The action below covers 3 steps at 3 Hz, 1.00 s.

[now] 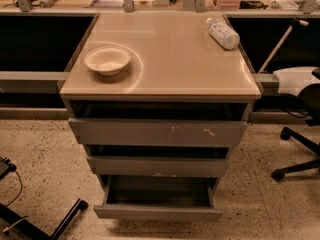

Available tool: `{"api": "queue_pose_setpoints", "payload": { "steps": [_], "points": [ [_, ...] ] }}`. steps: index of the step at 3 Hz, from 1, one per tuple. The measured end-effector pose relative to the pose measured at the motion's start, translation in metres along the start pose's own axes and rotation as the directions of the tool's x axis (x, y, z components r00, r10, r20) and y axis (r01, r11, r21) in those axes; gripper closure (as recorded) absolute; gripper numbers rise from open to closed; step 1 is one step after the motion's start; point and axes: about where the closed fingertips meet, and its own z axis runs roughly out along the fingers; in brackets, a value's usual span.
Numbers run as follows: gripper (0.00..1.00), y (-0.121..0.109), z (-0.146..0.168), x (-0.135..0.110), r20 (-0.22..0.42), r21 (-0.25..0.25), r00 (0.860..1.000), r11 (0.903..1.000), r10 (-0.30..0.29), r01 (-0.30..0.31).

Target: Open bottom drawer

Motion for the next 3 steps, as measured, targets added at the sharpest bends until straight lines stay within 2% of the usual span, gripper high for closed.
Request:
{"api": "queue_pose_setpoints", "payload": {
  "steps": [1,2,3],
  "points": [
    [0.12,0.0000,0.0000,0.0000,0.000,0.000,1.000,1.0000,0.000,0.000],
    [0.00,0.0000,0.0000,0.0000,0.000,0.000,1.000,1.0000,0.000,0.000],
    [0.00,0.0001,0.0001,0.0000,0.000,0.000,1.000,1.0000,0.000,0.000]
  ]
}}
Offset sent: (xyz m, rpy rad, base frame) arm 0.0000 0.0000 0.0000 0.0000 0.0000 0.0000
